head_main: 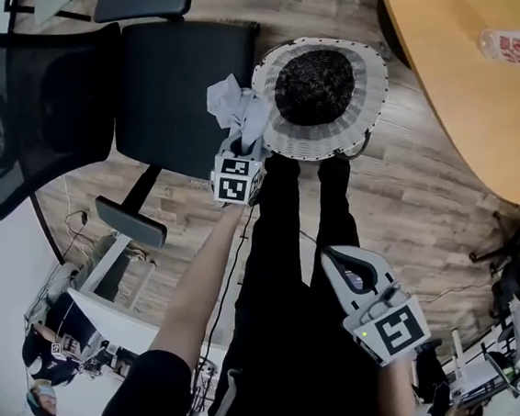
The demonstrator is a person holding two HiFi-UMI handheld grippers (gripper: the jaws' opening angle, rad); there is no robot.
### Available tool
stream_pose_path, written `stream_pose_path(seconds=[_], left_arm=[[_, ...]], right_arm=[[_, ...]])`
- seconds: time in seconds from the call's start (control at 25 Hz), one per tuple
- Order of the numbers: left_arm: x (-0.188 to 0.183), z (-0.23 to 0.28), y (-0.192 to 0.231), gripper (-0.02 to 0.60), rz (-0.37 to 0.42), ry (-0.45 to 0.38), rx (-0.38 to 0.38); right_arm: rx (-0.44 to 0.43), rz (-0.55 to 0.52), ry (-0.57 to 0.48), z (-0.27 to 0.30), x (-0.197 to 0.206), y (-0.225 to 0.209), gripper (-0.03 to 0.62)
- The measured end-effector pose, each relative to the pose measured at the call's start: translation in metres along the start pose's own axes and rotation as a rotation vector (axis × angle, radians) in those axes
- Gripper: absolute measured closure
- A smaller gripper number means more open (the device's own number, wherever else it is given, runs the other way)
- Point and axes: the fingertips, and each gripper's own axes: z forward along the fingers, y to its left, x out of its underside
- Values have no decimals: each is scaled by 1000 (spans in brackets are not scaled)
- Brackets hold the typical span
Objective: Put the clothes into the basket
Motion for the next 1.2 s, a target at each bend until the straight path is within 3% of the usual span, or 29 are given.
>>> stream_pose_path(seconds=[0.56, 0.8, 1.0, 1.2], left_arm=[[-24, 47, -86, 526, 140, 17, 113], [-21, 72, -103, 525, 148, 32, 132], [-7, 100, -111, 525, 180, 58, 139], [23, 125, -96, 525, 161, 112, 106]], right_arm=[[30, 73, -23, -48, 20, -41, 577], [40, 116, -10, -53, 38, -58, 577], [42, 131, 12, -47, 53, -77, 577], [42, 144, 28, -38, 63, -91, 577]])
